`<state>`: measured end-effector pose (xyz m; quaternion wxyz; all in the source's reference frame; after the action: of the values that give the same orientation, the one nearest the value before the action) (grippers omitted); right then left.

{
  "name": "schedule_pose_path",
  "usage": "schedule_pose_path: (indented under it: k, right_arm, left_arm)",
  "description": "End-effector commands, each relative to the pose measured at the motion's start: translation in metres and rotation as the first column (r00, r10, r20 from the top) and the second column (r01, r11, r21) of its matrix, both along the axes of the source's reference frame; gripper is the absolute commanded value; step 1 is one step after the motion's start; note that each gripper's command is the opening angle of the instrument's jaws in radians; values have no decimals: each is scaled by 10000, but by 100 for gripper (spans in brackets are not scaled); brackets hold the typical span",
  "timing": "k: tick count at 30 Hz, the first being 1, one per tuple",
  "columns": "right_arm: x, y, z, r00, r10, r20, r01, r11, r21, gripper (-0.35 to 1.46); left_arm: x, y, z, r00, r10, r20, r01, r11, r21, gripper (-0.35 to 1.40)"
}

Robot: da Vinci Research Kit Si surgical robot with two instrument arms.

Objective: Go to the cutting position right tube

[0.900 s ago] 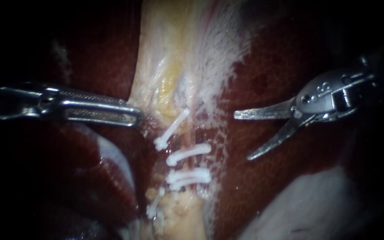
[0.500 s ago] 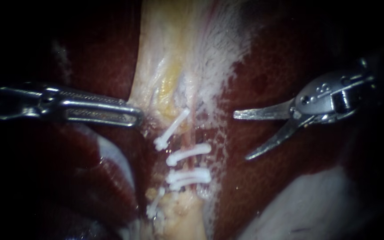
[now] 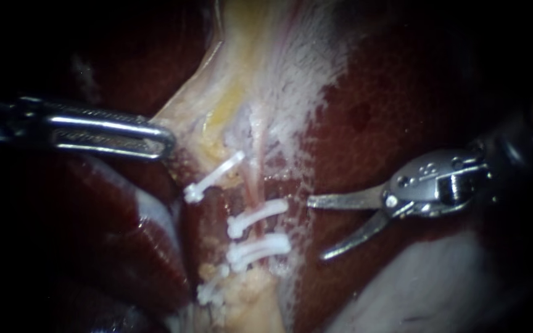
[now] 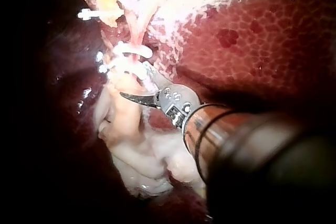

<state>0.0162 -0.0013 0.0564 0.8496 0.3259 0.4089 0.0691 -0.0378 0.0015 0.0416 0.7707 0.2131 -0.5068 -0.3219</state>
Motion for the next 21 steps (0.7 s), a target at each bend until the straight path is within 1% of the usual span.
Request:
schedule_pose_path:
  k: [1,3,7,9,13,15,21]
  right_arm:
    - [1,-1,2,10000,-69,34,69,9999,103,118]
    - [3,-3,4,9999,-68,89,67,9998,191,118]
    - [5,-5,7,9995,-35,303,17,9982,592,112]
    - [6,-6,9,9995,-58,314,38,9980,623,110]
    - [10,-7,12,9991,24,420,-55,9973,735,101]
    - [11,-7,12,9988,75,489,-114,9966,816,93]
    - [18,-6,14,9983,148,571,-199,9958,897,86]
  left_arm:
    - [0,0,-3,10000,-20,19,20,10000,-22,-35]
    - [1,0,-9,10000,-12,51,13,10000,-67,-35]
    - [1,0,-16,10000,-55,61,55,10000,-60,-35]
    - [2,0,-18,10000,-31,66,32,9999,-110,-35]
    - [1,0,-19,10000,-33,65,34,9999,-110,-35]
    - [1,0,-19,10000,-35,64,36,9999,-110,-35]
    - [-1,0,-19,10000,-39,61,40,9999,-112,-35]
